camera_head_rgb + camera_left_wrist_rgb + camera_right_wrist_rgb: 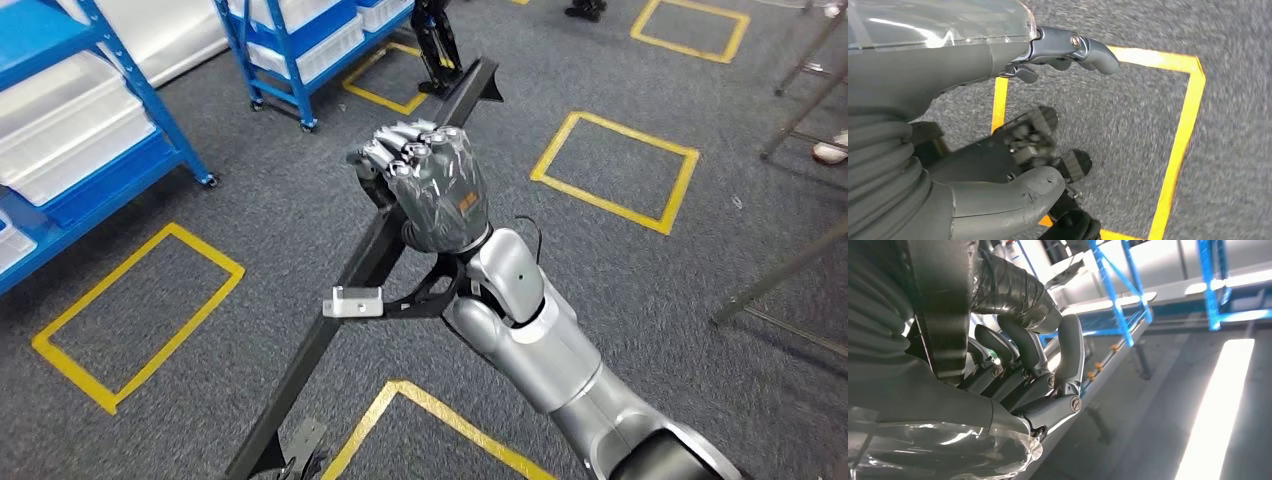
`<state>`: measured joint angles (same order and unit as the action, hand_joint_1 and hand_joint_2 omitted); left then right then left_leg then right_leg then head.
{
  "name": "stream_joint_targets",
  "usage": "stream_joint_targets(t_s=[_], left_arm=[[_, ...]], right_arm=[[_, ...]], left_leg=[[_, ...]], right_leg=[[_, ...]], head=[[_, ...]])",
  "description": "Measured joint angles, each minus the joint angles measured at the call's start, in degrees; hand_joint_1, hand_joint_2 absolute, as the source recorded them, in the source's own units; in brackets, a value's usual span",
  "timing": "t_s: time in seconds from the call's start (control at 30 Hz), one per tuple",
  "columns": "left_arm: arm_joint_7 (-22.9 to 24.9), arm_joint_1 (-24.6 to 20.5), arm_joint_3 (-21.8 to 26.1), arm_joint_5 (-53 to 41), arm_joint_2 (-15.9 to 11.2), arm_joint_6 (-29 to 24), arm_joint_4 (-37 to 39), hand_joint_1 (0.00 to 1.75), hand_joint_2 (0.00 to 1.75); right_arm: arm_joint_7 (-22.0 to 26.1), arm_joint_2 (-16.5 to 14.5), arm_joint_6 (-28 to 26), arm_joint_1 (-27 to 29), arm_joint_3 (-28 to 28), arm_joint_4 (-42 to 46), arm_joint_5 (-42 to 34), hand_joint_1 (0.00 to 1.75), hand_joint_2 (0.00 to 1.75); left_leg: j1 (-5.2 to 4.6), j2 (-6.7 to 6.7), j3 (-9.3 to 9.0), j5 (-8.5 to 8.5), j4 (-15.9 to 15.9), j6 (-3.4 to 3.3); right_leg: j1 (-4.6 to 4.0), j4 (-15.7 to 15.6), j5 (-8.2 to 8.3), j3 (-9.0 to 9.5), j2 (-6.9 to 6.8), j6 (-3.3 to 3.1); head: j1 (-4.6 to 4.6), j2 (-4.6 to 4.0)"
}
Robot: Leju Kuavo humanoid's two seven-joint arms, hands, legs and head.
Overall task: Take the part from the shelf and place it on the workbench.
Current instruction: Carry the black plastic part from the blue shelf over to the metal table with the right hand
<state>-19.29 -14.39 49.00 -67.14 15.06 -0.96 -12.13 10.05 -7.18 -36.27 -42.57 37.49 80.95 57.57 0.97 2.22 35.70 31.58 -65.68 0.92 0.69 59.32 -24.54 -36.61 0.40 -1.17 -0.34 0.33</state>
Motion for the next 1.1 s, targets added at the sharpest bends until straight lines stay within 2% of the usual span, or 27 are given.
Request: stream_joint_targets(t_s=[0.07,0.1,0.13,0.17,0.23,0.27,0.3,0.37,0.4,0.43,0.5,0.53,0.57,0.6,0.63,0.67,0.7,0.77,0.8,0.83,0.87,0.9,0.97,1.03,1.07,1.1], left_arm=[[0.0,0.2,0.0,0.0,0.0,0.0,0.0,0.00,1.75],[0.0,0.3,0.0,0.0,0.0,0.0,0.0,0.00,1.75],[0.0,0.4,0.0,0.0,-0.1,0.0,0.0,0.00,1.75],[0.0,0.4,0.0,0.0,-0.1,0.0,0.0,0.00,1.75],[-0.1,0.3,0.0,0.0,-0.2,0.0,0.0,0.00,1.75],[-0.1,0.3,0.0,0.0,-0.2,0.0,0.0,0.00,1.75],[-0.1,0.3,0.0,0.0,-0.3,0.0,0.0,0.00,1.75],[-0.1,0.2,0.0,0.0,-0.3,0.0,0.0,0.00,1.75],[-0.1,0.1,-0.1,0.0,-0.2,0.0,0.0,0.00,1.75],[-0.1,0.0,-0.1,-0.1,-0.2,0.0,0.0,0.00,1.75],[-0.1,-0.1,-0.3,-0.1,-0.2,0.0,0.0,0.00,1.75],[-0.1,0.0,-0.3,-0.1,-0.2,0.0,0.0,0.00,1.75],[-0.1,0.1,-0.3,-0.1,-0.3,0.0,0.0,0.00,1.75],[-0.1,0.2,-0.3,-0.1,-0.3,0.0,0.0,0.00,1.75],[0.0,0.2,-0.3,-0.1,-0.3,0.0,0.0,0.00,1.75],[0.0,0.2,-0.3,-0.1,-0.3,0.0,0.0,0.00,1.75],[0.0,0.1,-0.3,-0.1,-0.3,0.0,0.0,0.00,1.75],[0.0,0.0,-0.4,-0.1,-0.3,0.0,0.0,0.00,1.75],[0.0,0.0,-0.4,-0.1,-0.3,0.0,0.0,0.00,1.75],[0.0,0.0,-0.4,-0.1,-0.3,0.0,0.0,0.00,1.75],[0.0,-0.1,-0.4,-0.1,-0.3,0.0,0.0,0.00,1.75],[0.0,-0.2,-0.4,-0.2,-0.3,0.1,0.0,0.00,1.75],[0.0,-0.3,-0.4,-0.2,-0.2,0.1,0.0,0.00,1.75],[0.0,-0.2,-0.4,-0.2,-0.3,0.2,0.0,0.00,1.75],[0.0,-0.1,-0.4,-0.2,-0.3,0.2,0.0,0.00,1.75],[0.0,0.0,-0.4,-0.2,-0.3,0.2,0.0,0.00,1.75]], right_arm=[[0.0,0.0,0.0,0.2,0.0,0.0,0.0,1.75,1.75],[0.0,0.0,0.0,0.3,0.0,0.0,0.0,1.75,1.75],[0.0,0.0,0.0,0.3,0.0,0.0,0.0,1.75,1.75],[0.0,0.0,0.0,0.4,0.0,0.0,0.0,1.75,1.75],[0.0,0.0,0.0,0.3,0.0,0.0,0.0,1.75,1.75],[0.0,0.0,0.1,0.3,0.0,0.0,0.0,1.75,1.75],[0.0,0.0,0.1,0.4,0.0,0.0,0.0,1.75,1.75],[0.0,0.0,0.1,0.4,-0.1,0.0,0.0,1.75,1.75],[0.0,0.1,0.1,0.4,-0.2,0.1,0.0,1.75,1.75],[0.0,0.1,0.1,0.4,-0.3,0.1,0.0,1.75,1.75],[0.0,0.1,0.1,0.2,-0.4,0.3,-0.1,1.75,1.75],[0.0,0.2,0.2,0.2,-0.5,0.4,-0.1,1.75,1.75],[0.0,0.2,0.2,0.3,-0.5,0.4,-0.2,1.75,1.75],[0.0,0.2,0.2,0.4,-0.5,0.4,-0.2,1.75,1.75],[0.0,0.3,0.3,0.5,-0.5,0.4,-0.2,1.75,1.75],[0.0,0.3,0.3,0.5,-0.5,0.4,-0.2,1.75,1.75],[0.0,0.4,0.3,0.5,-0.5,0.4,-0.2,1.75,1.75],[0.0,0.3,0.3,0.3,-0.5,0.5,-0.2,1.75,1.75],[0.0,0.3,0.3,0.2,-0.5,0.5,-0.2,1.75,1.75],[0.0,0.3,0.3,0.2,-0.6,0.5,-0.2,1.75,1.75],[0.0,0.3,0.3,0.2,-0.6,0.5,-0.2,1.75,1.75],[0.0,0.3,0.3,0.1,-0.6,0.6,-0.2,1.75,1.75],[0.0,0.3,0.3,0.0,-0.6,0.7,-0.2,1.75,1.75],[0.0,0.1,0.4,-0.1,-0.6,0.7,-0.2,1.75,1.75],[0.0,0.1,0.4,-0.1,-0.6,0.7,-0.2,1.75,1.75],[0.1,0.0,0.5,-0.1,-0.6,0.6,-0.2,1.75,1.75]], left_leg=[[0.00,-1.50,3.65,2.77,-7.4,-0.06],[-0.02,-1.73,4.66,2.79,-9.1,-0.18],[-0.06,-1.88,4.63,1.66,-8.6,-0.41],[-0.12,-2.24,3.61,-0.30,-6.0,-0.73],[-0.22,-4.82,0.36,-4.15,1.6,-1.50],[-0.29,-6.02,-0.88,-5.10,4.4,-1.80],[-0.35,-6.84,-1.57,-5.37,5.9,-2.00],[-0.39,-6.08,-1.97,-5.40,6.8,-2.23],[-0.29,-5.38,-2.15,-5.67,7.3,-2.36],[-0.20,-4.66,-2.35,-5.98,7.8,-2.58],[-0.17,-3.09,-2.59,-6.41,8.6,-2.97],[-0.24,-2.31,-2.57,-6.43,8.6,-3.09],[-0.28,-1.46,-2.51,-6.39,8.6,-3.13],[-0.29,-0.61,-2.47,-6.35,8.6,-3.12],[-0.29,0.23,-2.44,-6.28,8.5,-3.05],[-0.28,1.01,-2.45,-6.18,8.4,-2.93],[-0.27,1.71,-2.49,-6.01,8.3,-2.74],[-0.53,2.85,-2.52,-5.54,7.8,-2.18],[-0.70,3.37,-2.55,-5.32,7.6,-1.89],[-0.83,3.93,-2.61,-5.17,7.5,-1.59],[-0.82,4.54,-2.77,-5.06,7.5,-1.32],[-0.69,4.50,-2.85,-4.81,7.4,-0.99],[-0.36,2.37,-2.09,-2.99,5.1,-0.47],[-0.16,-0.56,0.87,0.56,-1.5,-0.24],[-0.14,-1.22,2.75,2.05,-5.3,-0.20],[-0.15,-1.53,4.18,2.66,-8.0,-0.21]], right_leg=[[-0.24,0.1,0.05,-0.05,1.42,-0.29],[-0.38,0.1,0.05,-0.05,2.22,-0.33],[-0.49,0.2,0.06,-0.04,3.05,-0.34],[-0.54,0.3,0.06,-0.01,3.86,-0.35],[-0.48,0.4,0.14,-0.07,5.34,-0.20],[-0.36,0.4,0.25,-0.23,6.02,0.02],[-0.21,0.4,0.40,-0.43,6.67,0.32],[-0.05,0.1,0.79,-0.78,7.87,1.08],[-0.14,0.2,0.74,-0.90,7.31,1.35],[-0.31,0.8,0.17,-1.27,5.84,1.58],[-0.47,5.5,-2.78,-3.43,1.88,1.89],[-0.39,9.0,-4.64,-5.11,0.71,2.09],[-0.21,12.3,-6.02,-6.68,0.27,2.29],[-0.04,14.3,-6.47,-7.54,0.05,2.48],[0.11,14.3,-5.91,-7.39,-0.15,2.65],[0.22,12.1,-4.47,-6.06,-0.55,2.78],[0.24,8.4,-2.66,-3.87,-1.49,2.84],[-0.16,1.8,-0.66,-0.25,-3.77,2.50],[-0.36,0.3,-0.47,0.49,-4.37,2.18],[-0.59,0.0,-0.66,0.50,-4.20,1.79],[-0.57,-0.1,-0.54,0.40,-3.39,1.37],[-0.53,-0.2,-0.45,0.43,-2.76,1.03],[-0.28,-0.4,-0.20,0.56,-1.53,0.31],[-0.20,-0.5,-0.09,0.59,-0.24,-0.16],[-0.27,-0.4,-0.08,0.57,0.52,-0.29],[-0.36,-0.4,-0.08,0.56,1.37,-0.33]], head=[[0.00,0.00],[0.00,0.00],[0.00,0.00],[0.00,0.00],[0.01,0.00],[0.01,0.00],[-0.01,0.00],[-0.01,0.00],[-0.01,0.00],[0.02,0.00],[0.04,0.00],[0.06,0.00],[0.05,0.00],[0.05,0.00],[0.06,0.00],[0.05,0.00],[0.05,0.00],[0.04,0.00],[0.03,0.00],[0.03,0.00],[0.02,0.00],[0.03,0.00],[0.03,0.00],[0.03,0.00],[0.02,0.00],[0.03,0.00]])
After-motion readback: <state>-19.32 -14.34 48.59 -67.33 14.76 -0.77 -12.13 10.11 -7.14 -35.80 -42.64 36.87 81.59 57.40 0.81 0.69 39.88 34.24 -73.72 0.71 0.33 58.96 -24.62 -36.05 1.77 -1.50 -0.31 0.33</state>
